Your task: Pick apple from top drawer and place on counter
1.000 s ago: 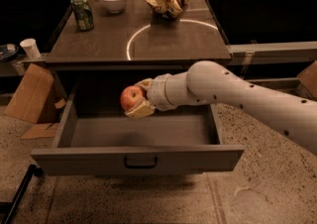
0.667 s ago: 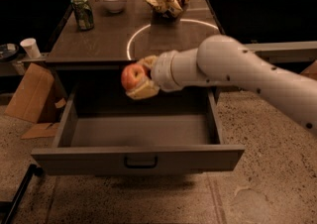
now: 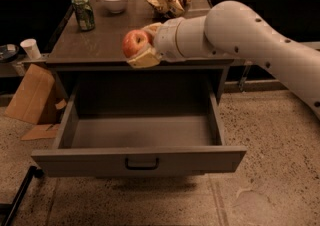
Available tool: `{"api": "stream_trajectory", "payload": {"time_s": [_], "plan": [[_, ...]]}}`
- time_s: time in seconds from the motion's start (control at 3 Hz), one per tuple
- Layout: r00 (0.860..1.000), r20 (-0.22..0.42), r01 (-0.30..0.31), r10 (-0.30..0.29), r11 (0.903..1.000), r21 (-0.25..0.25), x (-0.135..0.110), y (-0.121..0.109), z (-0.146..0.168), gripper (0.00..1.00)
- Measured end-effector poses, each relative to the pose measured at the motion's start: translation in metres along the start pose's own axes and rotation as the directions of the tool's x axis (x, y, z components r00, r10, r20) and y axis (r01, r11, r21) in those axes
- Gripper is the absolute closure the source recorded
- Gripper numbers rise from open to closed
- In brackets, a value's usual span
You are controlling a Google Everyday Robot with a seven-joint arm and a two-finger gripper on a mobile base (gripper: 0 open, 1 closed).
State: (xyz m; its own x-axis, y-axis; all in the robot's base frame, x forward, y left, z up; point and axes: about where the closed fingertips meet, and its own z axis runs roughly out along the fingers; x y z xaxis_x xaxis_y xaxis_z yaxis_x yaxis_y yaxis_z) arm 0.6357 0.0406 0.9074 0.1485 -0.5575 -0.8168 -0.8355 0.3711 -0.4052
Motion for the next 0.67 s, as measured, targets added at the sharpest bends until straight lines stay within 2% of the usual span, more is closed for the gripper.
{"api": "stream_trajectory", "payload": {"time_s": [0.33, 0.67], "plan": [[0.998, 0.012, -0.058, 0.058, 0.9974, 0.042, -0.003, -0.03, 0.018, 1.0], [0.994, -0.035, -0.099, 0.101, 0.9934, 0.058, 0.003, -0.058, 0.045, 1.0]]}}
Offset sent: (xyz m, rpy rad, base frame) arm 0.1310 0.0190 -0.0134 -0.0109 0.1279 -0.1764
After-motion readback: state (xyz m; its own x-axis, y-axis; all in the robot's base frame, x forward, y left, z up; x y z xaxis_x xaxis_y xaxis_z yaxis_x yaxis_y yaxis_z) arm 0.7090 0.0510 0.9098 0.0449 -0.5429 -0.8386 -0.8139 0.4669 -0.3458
